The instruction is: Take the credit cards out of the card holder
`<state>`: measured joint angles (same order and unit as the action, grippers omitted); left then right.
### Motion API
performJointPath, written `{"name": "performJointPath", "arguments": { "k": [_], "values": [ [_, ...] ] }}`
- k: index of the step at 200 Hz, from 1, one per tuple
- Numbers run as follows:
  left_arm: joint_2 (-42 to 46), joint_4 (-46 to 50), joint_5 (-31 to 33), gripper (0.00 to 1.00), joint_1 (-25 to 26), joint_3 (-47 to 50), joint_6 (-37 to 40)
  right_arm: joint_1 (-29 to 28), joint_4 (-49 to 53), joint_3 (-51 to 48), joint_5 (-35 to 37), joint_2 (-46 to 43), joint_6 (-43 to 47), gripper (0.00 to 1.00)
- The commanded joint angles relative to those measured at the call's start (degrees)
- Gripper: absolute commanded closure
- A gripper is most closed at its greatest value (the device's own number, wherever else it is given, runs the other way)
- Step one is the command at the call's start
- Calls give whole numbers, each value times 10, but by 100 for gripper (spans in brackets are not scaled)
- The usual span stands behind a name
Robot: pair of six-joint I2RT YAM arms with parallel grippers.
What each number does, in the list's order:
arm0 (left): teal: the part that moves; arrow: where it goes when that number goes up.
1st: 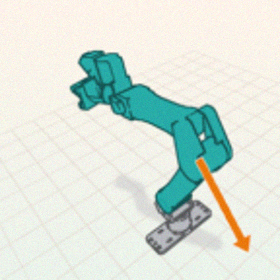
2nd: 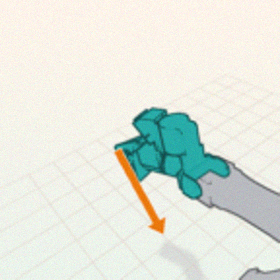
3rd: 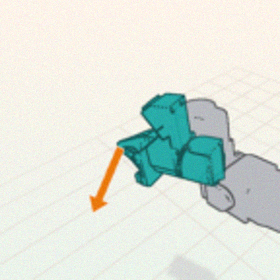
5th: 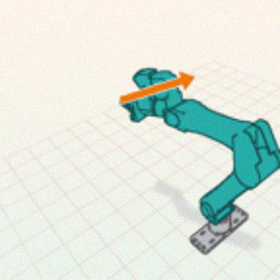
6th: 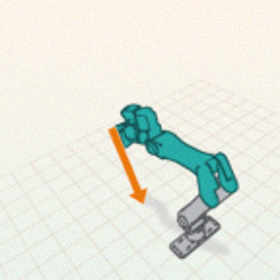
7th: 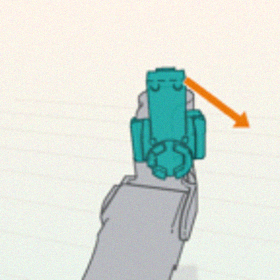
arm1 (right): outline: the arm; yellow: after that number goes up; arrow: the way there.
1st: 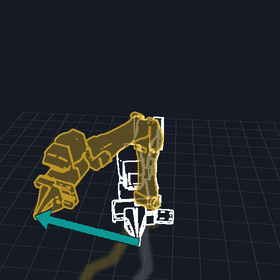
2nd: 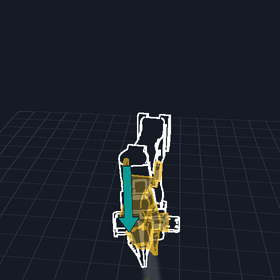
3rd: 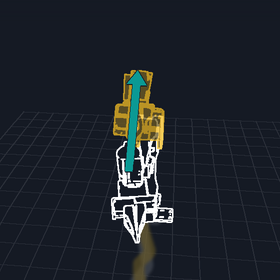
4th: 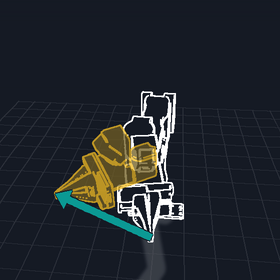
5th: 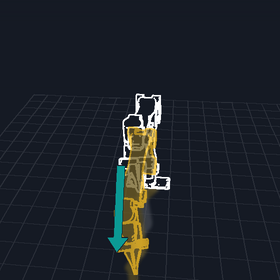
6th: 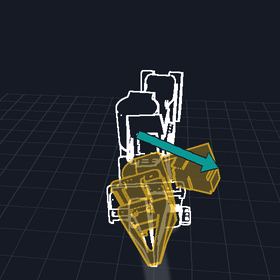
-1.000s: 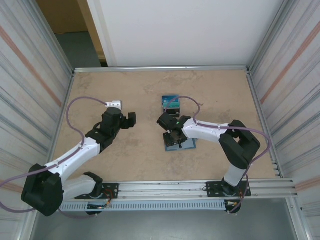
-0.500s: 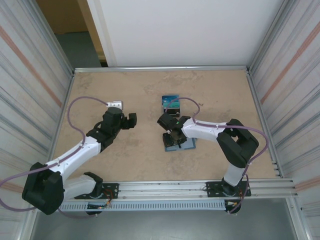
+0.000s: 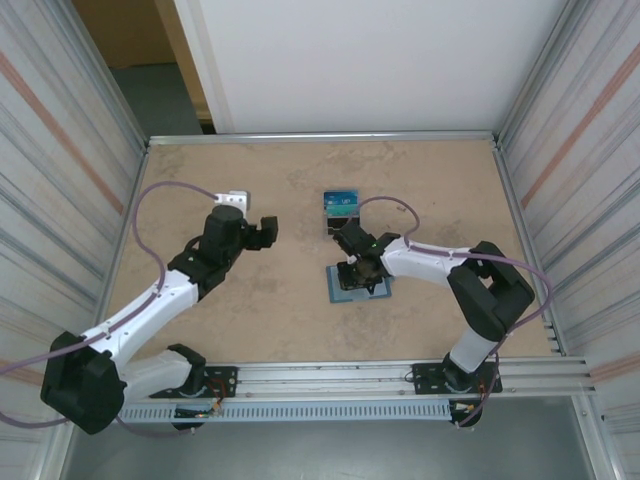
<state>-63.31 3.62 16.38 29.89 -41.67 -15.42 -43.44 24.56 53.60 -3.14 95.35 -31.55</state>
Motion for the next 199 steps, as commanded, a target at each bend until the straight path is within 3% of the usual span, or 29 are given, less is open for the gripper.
{"name": "performJointPath", "arguments": {
  "k": [1,63,103,199],
  "values": [
    [12,3,22,1,12,-10,13,11,-9,-31,-32,-19,-11,82],
    [-1,7,62,1,46,-14,38,31,-6,-32,-9,-55,-5,88],
    [-10,9,65,1,55,-20,44,37,15,-22,28,-59,-6,81],
    [-21,10,87,1,62,-30,55,53,69,-32,122,-110,-37,77]
  ]
}}
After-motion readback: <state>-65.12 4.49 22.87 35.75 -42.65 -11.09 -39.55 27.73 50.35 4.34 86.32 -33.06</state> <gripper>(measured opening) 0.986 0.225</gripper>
